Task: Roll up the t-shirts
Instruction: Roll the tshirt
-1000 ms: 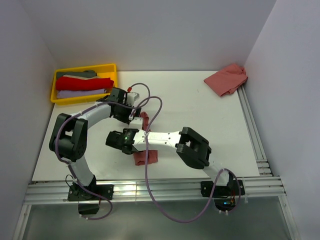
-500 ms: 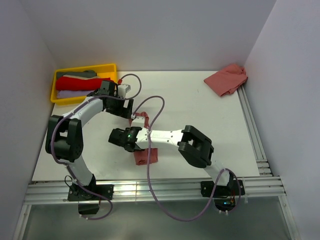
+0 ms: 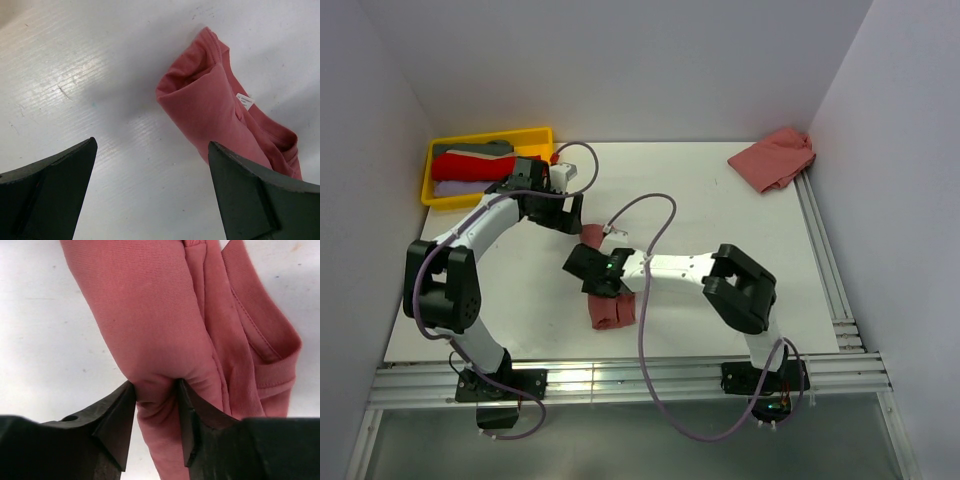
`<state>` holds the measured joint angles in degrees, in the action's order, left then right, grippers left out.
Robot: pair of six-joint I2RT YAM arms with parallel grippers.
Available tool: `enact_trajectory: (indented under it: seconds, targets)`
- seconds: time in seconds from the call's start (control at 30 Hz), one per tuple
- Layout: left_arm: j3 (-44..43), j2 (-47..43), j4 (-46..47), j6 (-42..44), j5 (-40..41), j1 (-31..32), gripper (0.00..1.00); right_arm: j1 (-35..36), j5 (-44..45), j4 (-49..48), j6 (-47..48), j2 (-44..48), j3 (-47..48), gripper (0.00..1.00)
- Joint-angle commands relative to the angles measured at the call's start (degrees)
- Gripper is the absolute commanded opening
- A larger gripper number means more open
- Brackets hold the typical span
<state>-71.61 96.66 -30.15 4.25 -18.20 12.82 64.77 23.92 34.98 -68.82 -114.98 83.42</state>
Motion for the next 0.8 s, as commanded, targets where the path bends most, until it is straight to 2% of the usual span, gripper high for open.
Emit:
enact_trajectory:
  seconds: [0.0, 0.1, 0.23, 0.5, 0.7, 0.77]
  targets:
    - [-0.6, -2.7, -0.3, 1.3, -1.8, -0.3, 0.99, -3.6, -7.5, -7.5, 1.1, -0.4, -9.9, 0.43]
    - [0.2, -2.8, -0.3, 1.5, -2.1, -0.3, 0.99, -5.5, -13.4, -20.5, 0.8, 3.6, -18.1, 0.42]
    - [0.9, -2.4, -0.4, 1.8, -2.7, -0.3, 0.99, -7.9, -19.5, -31.5, -0.6, 5.8, -24.2, 0.41]
    - [3.0, -1.1, -0.2, 2.3, -3.0, 0.1, 0.99, -12.4, -30.4, -54.9, -7.2, 5.5, -34.2, 0.37]
    - [5.0, 0.3, 1.1, 2.2, -2.2, 1.8, 0.99, -14.0, -33.5, -63.9, -11.7, 4.1, -39.6, 0.35]
    - [5.9, 0.5, 2.1, 2.1, -1.4, 2.5, 0.99, -14.3, -33.1, -64.2, -12.4, 4.1, -40.5, 0.35]
